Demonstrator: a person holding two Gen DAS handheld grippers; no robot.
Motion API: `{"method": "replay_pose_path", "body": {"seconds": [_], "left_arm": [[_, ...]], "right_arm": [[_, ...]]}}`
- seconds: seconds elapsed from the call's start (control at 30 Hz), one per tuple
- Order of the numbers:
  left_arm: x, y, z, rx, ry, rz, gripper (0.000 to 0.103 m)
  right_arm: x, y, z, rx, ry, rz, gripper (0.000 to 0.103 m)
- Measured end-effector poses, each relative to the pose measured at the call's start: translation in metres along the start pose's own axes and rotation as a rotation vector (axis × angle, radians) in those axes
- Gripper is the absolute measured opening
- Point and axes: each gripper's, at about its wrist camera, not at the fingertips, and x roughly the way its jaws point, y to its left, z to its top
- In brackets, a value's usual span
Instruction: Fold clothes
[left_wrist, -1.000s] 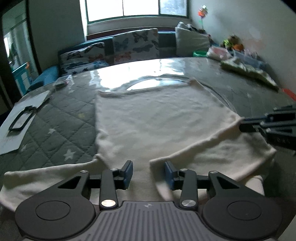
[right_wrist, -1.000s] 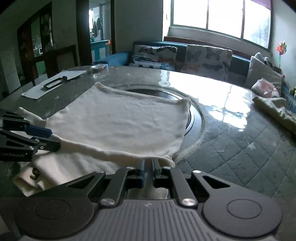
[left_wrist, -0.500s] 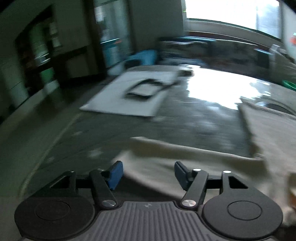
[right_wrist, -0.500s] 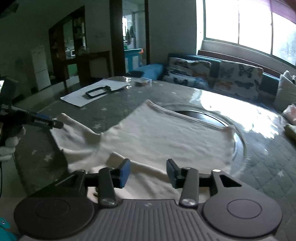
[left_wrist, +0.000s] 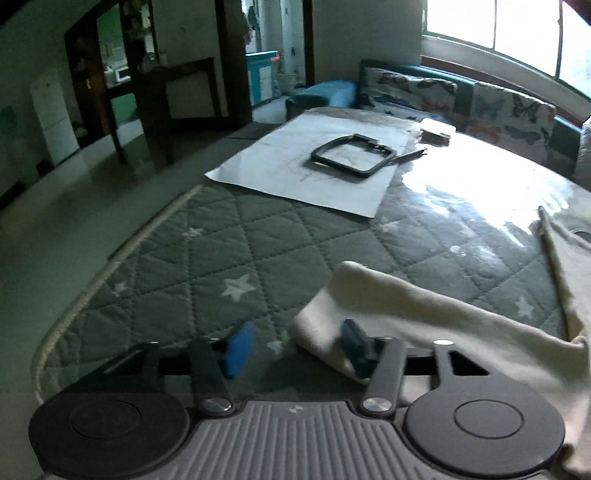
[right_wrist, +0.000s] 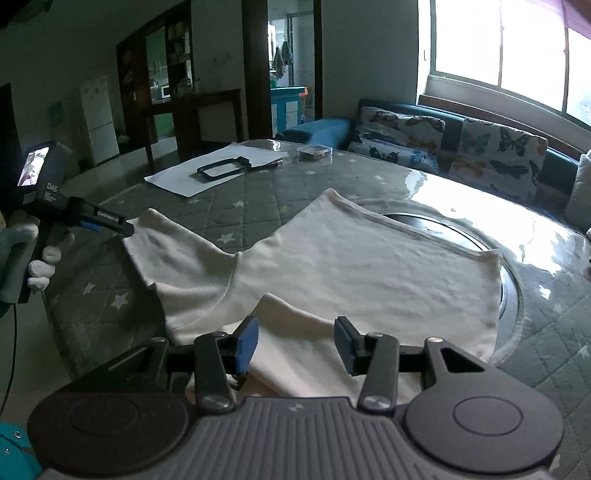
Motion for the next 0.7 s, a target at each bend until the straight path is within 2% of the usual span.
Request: {"method": "replay_pose_path", "body": {"seconds": [0.1, 0.17, 0.33, 0.47, 0.7], "left_arm": [[-0.003, -0.003, 0.002, -0.006, -0.003, -0.027, 0.02], [-0.005, -0.005, 0.003, -0.01, -0.006, -0.043, 0.011], [-0.025, -0.012, 0.009, -0.03, -0.04, -0.152, 0.008], [-0.055, -0.031, 0.01, -0.012, -0.09, -0.282, 0.008], [-0.084, -0.072, -0.008, 0.048, -0.113, -0.506, 0.008]], "right_arm": [[-0.001, 0.001, 0.0, -0.001, 0.001, -0.002, 0.046], [-0.002, 0.001, 0.0, -0.001, -0.001, -0.003, 0.046], [-0.004, 0.0, 0.002, 0.018, -0.009, 0.009, 0.046], [-0.004, -0.003, 0.005, 0.052, -0.017, 0.032, 0.046], [-0.003, -0.007, 0.016, 0.117, -0.033, 0.089, 0.045]]}}
